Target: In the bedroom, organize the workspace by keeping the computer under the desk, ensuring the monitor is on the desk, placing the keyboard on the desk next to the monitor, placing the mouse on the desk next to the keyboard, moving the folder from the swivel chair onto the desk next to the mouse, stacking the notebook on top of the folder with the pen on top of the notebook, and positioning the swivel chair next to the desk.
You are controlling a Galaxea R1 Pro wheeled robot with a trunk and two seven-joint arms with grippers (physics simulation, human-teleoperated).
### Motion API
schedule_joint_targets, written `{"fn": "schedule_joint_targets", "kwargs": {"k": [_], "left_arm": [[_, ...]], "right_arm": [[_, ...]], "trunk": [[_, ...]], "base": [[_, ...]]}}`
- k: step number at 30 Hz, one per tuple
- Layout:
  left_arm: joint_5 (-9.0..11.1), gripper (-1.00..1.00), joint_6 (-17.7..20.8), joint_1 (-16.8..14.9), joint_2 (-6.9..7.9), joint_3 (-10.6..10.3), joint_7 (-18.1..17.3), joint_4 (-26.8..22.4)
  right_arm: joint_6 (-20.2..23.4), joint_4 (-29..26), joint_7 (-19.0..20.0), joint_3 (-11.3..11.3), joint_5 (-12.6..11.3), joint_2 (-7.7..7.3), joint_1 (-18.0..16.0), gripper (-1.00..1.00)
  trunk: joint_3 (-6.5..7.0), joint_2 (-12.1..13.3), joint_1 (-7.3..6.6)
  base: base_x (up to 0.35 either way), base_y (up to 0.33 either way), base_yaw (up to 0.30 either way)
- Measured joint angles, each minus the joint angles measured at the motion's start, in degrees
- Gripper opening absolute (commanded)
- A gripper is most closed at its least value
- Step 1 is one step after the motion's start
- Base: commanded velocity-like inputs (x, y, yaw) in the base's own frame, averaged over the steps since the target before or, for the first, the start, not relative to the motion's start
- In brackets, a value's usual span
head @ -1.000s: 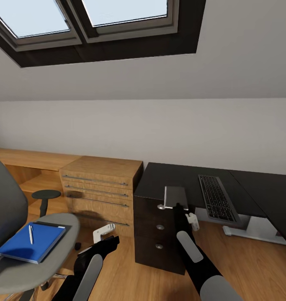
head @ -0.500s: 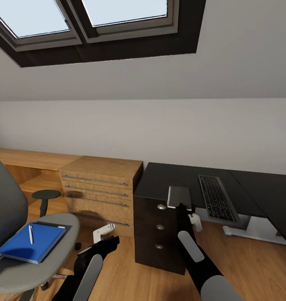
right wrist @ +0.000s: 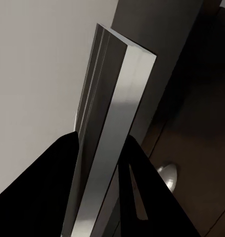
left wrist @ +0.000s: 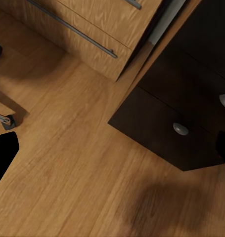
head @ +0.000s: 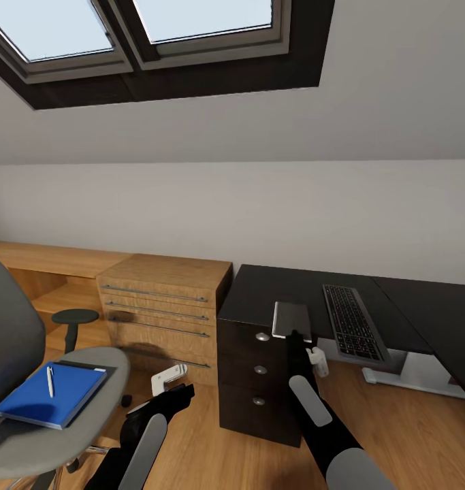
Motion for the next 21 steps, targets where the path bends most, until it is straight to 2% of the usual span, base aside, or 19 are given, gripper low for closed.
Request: {"fn": "schedule_joint_targets", "kwargs": {"k": [12, 16, 21], "left_arm": [[0.1, 1.0, 0.0, 0.0, 0.04, 0.0, 0.0, 0.0], [0.0, 1.0, -0.1, 0.0, -0.04, 0.0, -0.2, 0.6], [-0.1, 1.0, -0.3, 0.0, -0.07, 0.0, -0.2, 0.2]], "right_arm": [[0.2, -0.1, 0.0, 0.0, 0.0, -0.07, 0.0, -1.0], [0.5, -0.3, 0.1, 1.3, 0.3, 0.19, 0.0, -1.0], [0.5, -0.4, 0.1, 0.5, 0.2, 0.23, 0.0, -1.0]], "trunk": [[0.0, 0.0, 0.0], [0.0, 0.0, 0.0], [0.0, 0.0, 0.0]], "base": [[0.0, 0.0, 0.0], [0.0, 0.0, 0.0], [0.0, 0.0, 0.0]]}}
